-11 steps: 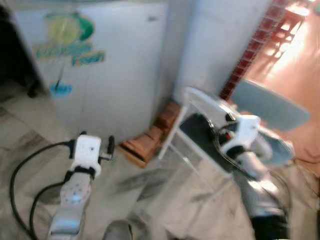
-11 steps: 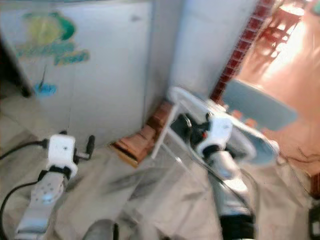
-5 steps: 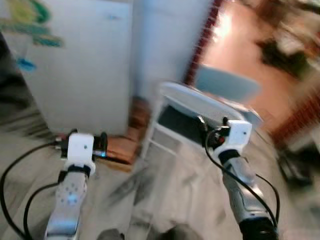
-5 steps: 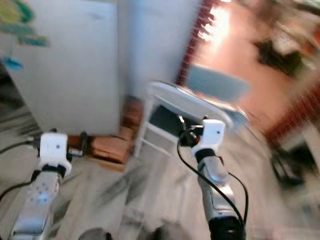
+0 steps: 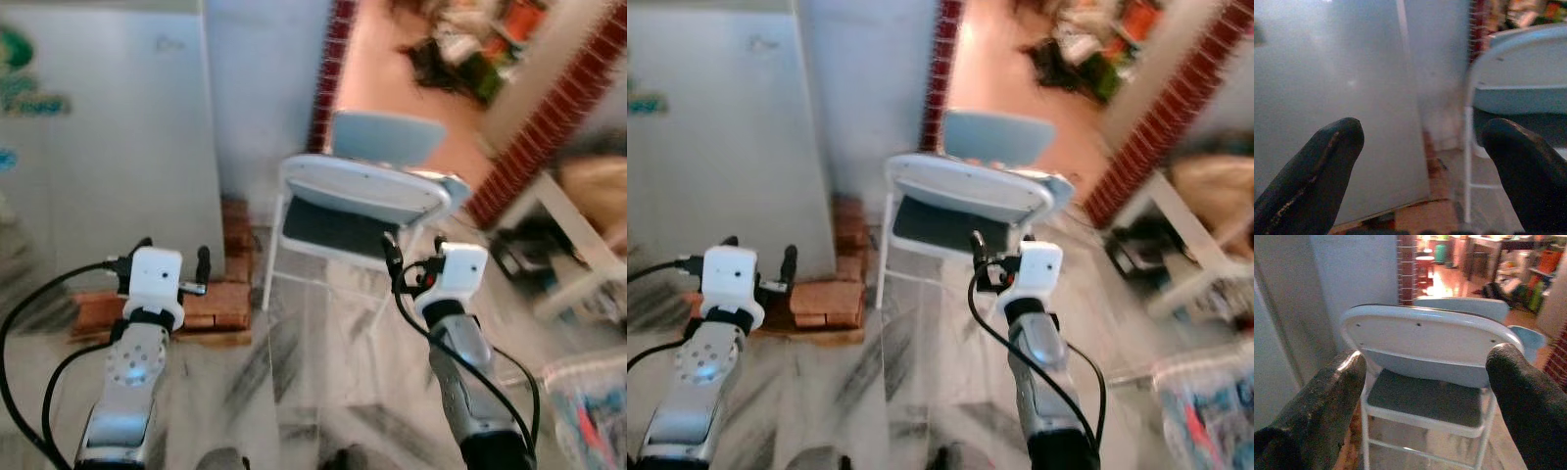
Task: Restocking fridge
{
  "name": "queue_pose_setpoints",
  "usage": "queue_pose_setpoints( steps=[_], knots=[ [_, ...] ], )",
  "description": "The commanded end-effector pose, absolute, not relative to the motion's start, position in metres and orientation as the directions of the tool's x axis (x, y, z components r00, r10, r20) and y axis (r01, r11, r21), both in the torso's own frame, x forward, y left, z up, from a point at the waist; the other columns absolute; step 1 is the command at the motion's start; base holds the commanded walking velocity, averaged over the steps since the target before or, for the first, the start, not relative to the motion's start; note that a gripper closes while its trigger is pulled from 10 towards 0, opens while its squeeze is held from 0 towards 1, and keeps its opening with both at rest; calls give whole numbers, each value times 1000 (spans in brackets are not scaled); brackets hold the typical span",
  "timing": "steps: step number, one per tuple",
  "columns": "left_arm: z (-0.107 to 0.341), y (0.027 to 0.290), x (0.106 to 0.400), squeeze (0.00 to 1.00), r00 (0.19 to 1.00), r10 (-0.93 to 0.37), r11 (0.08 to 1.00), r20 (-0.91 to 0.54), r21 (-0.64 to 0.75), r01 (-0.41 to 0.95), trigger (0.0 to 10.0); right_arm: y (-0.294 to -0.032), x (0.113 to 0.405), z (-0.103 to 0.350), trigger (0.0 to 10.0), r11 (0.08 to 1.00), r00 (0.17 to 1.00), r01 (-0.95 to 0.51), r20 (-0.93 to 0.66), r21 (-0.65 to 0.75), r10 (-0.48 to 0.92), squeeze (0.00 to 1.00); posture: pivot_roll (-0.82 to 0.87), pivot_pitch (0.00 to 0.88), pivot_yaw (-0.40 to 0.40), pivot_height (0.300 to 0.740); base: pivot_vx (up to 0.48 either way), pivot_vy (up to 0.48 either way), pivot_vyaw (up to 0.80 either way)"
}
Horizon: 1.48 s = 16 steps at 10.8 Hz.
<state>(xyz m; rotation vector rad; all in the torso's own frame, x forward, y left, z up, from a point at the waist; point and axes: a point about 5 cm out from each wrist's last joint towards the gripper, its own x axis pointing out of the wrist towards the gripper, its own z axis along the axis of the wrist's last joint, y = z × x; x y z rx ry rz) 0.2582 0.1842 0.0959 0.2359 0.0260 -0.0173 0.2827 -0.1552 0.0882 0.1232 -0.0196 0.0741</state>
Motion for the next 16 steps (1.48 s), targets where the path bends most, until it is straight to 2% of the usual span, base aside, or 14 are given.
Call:
queue_pose_setpoints(
  steps=[1,5,7,9,11,13,14,16],
  knots=[
    [97,175,259,0,999,-48,973,-22,224,52,10000,-166,283,86,10000,993,999,-40,17,110,38,0,175,49,-69,740,0,480,0],
    [101,172,263,0,994,-109,962,-20,252,110,10000,-158,289,86,10000,990,999,-48,22,130,46,0,220,76,-72,740,0,437,-178],
    [108,164,267,0,985,-172,940,-4,297,166,10000,-153,293,86,10000,987,996,-89,10,131,89,0,267,139,-136,740,0,169,0],
    [104,174,256,0,994,-107,953,-7,285,104,10000,-151,298,86,10000,985,992,-127,6,114,127,0,286,125,-157,740,0,0,0],
    [95,173,248,0,995,-93,953,-31,285,98,10000,-152,306,89,10000,986,994,-113,16,119,112,0,312,102,-171,740,0,0,0],
    [106,165,254,0,994,-105,946,-18,308,105,10000,-144,309,89,10000,981,987,-158,4,114,158,0,363,159,-231,740,0,0,0],
    [114,158,256,0,993,-114,928,6,357,105,10000,-142,310,90,10000,974,978,-206,-7,95,208,0,386,198,-297,740,0,0,0],
    [113,161,247,0,999,-51,939,10,342,45,10000,-139,319,95,10000,963,965,-261,-8,70,263,0,408,208,-347,740,0,0,0]
  ],
)
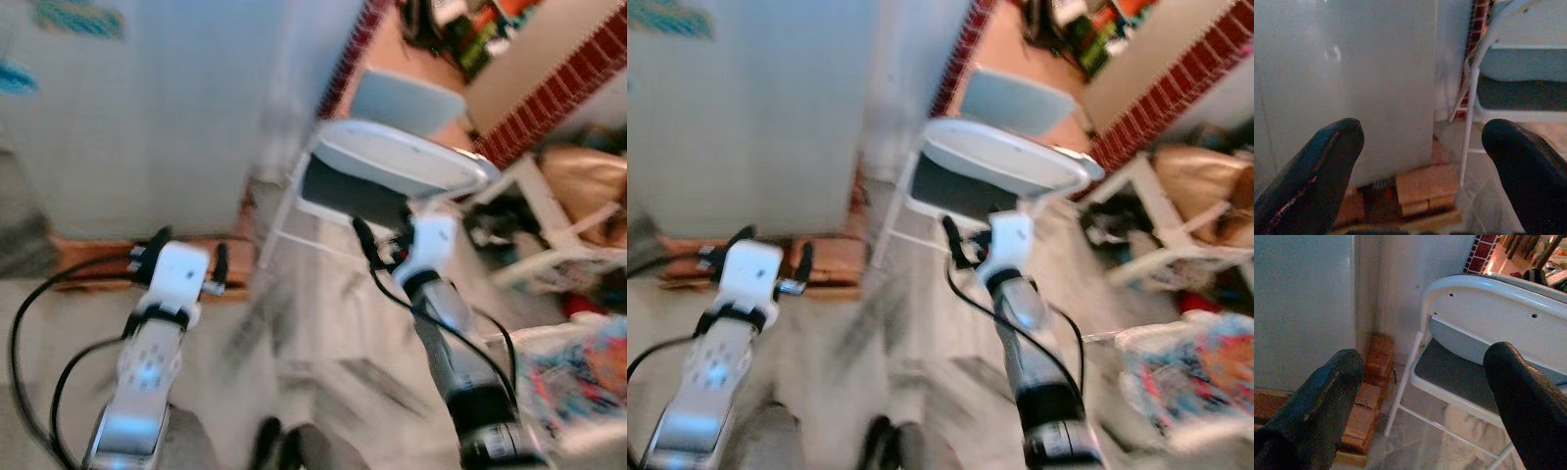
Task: Restocking fridge
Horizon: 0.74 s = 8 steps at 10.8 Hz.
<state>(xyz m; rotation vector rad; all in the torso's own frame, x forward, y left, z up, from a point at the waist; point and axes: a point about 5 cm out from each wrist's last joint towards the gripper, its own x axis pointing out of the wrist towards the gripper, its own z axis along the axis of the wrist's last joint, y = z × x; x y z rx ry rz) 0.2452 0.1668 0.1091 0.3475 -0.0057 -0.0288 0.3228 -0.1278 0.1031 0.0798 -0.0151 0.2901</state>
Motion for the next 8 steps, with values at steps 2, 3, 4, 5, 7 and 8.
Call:
queue_pose_setpoints(
  steps=[2,3,4,5,7,8],
  knots=[
    [107,161,239,0,1000,-26,944,-6,328,27,10000,-136,325,99,10000,961,963,-268,1,68,268,0,416,204,-348,740,0,0,0],
    [107,159,240,0,1000,-28,943,-10,330,29,10000,-137,326,99,10000,962,964,-266,-1,68,266,0,407,194,-349,740,0,0,0],
    [109,158,243,0,999,-31,942,-6,335,31,10000,-138,325,99,10000,961,963,-268,-1,67,268,0,404,191,-349,740,0,0,0],
    [113,158,247,0,999,-31,942,5,335,28,10000,-140,325,98,10000,962,964,-264,-2,64,264,0,401,188,-346,740,0,0,0],
    [111,160,250,0,1000,-30,956,5,293,28,10000,-144,327,101,10000,975,978,-210,29,70,209,0,337,122,-255,740,0,0,0],
    [109,158,255,0,999,-50,960,-3,277,49,10000,-156,324,104,10000,989,991,-123,55,86,119,0,296,104,-203,740,0,0,0]
  ],
)
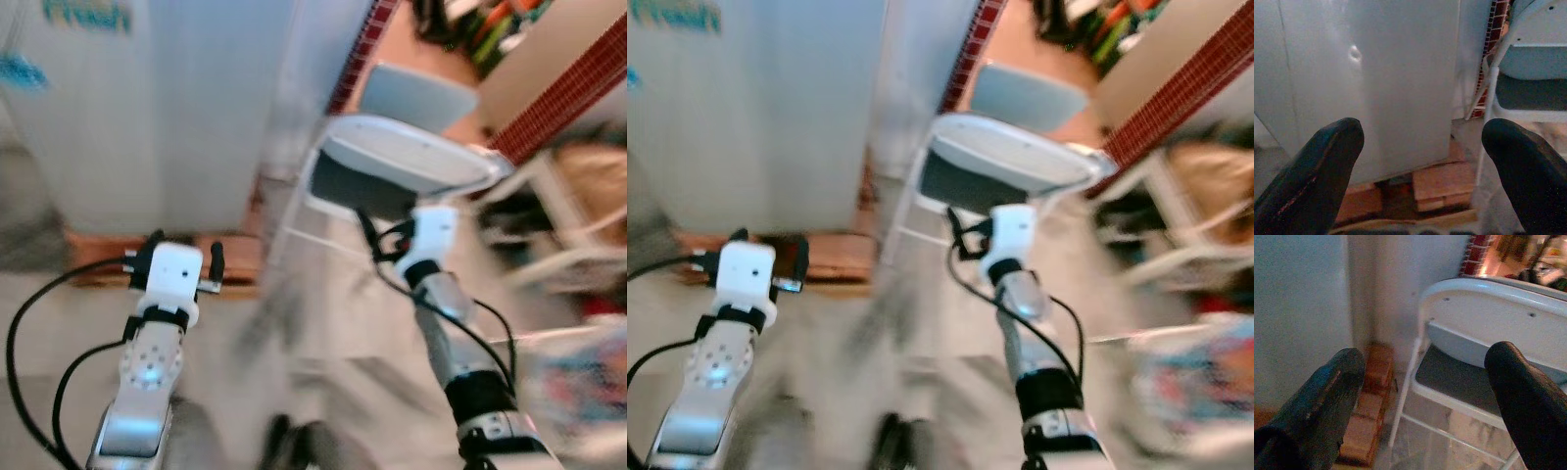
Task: Restocking fridge
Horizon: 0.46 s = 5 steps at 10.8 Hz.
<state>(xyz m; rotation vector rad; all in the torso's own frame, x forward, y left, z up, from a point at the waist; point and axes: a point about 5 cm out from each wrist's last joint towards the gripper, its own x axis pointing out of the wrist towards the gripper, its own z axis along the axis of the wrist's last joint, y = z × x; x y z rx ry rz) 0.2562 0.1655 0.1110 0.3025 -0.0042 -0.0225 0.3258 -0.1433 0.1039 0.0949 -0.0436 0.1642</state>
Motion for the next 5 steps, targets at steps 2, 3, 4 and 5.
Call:
queue_pose_setpoints(
  steps=[2,3,4,5],
  knots=[
    [112,159,262,0,994,-105,950,-7,294,102,10000,-167,309,93,10000,994,998,-41,42,104,37,0,238,88,-131,740,0,0,0],
    [111,161,268,0,994,-107,950,-11,295,105,10000,-170,300,86,10000,994,1000,-10,26,110,8,0,223,77,-113,740,0,0,-450],
    [111,159,271,0,994,-111,952,-8,285,109,10000,-172,295,83,10000,994,1000,5,24,110,-7,0,203,50,-85,740,0,0,-800],
    [109,154,273,0,990,-138,952,-12,273,136,10000,-173,294,82,10000,993,999,33,34,110,-36,0,188,32,-68,740,0,0,-800]
  ],
)
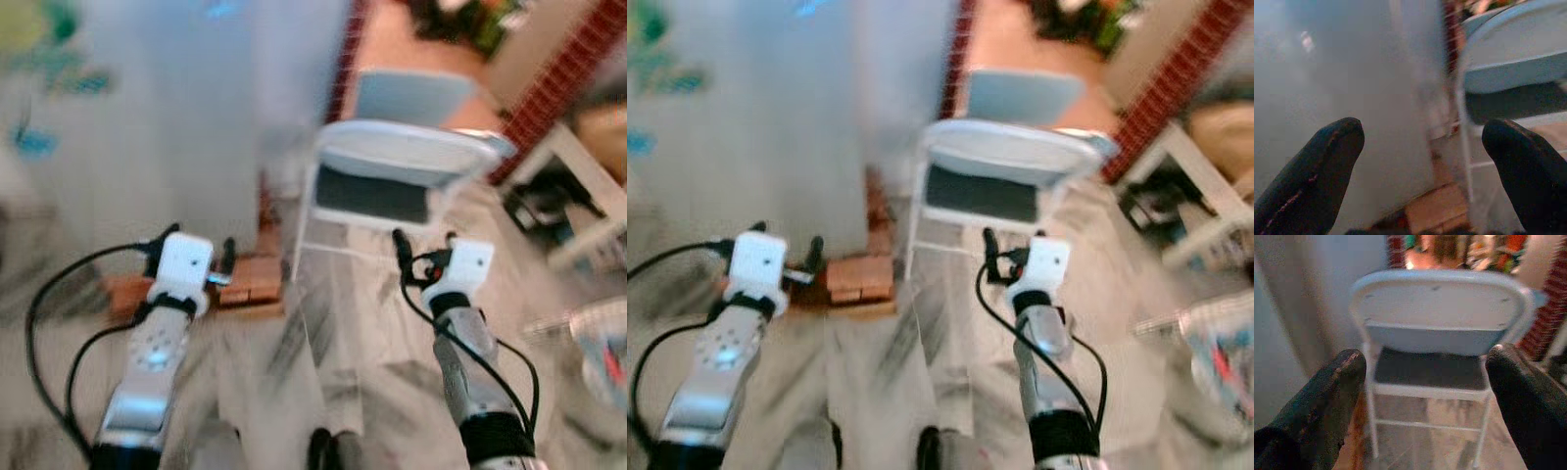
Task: Restocking fridge
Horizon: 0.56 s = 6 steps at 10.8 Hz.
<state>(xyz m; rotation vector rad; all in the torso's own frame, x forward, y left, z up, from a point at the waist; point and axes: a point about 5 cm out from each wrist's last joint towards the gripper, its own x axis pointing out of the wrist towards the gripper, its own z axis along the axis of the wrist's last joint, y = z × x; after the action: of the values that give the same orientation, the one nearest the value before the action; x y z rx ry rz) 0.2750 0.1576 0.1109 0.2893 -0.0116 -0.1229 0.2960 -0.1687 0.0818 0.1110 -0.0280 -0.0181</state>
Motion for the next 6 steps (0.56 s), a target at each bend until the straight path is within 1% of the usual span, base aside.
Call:
queue_pose_setpoints(
  steps=[1,3,4,5,6],
  knots=[
    [111,150,280,0,985,-172,945,-7,281,167,10000,-175,295,86,10000,991,996,68,51,117,-74,0,160,17,-20,740,0,0,-800],
    [121,146,291,0,979,-203,941,9,278,192,10000,-180,290,93,10000,990,990,99,87,102,-108,0,126,32,26,740,0,0,-800],
    [120,145,289,0,976,-219,940,-2,269,211,10000,-182,286,91,10000,989,990,107,84,101,-116,0,118,39,27,740,0,0,-800],
    [114,144,287,0,973,-229,935,-21,274,226,10000,-184,282,89,10000,989,990,115,75,98,-123,0,118,44,23,740,0,0,0],
    [110,142,284,0,973,-231,936,-28,267,230,10000,-185,278,83,10000,988,990,124,53,94,-129,0,132,47,4,740,0,480,0]
  ],
)
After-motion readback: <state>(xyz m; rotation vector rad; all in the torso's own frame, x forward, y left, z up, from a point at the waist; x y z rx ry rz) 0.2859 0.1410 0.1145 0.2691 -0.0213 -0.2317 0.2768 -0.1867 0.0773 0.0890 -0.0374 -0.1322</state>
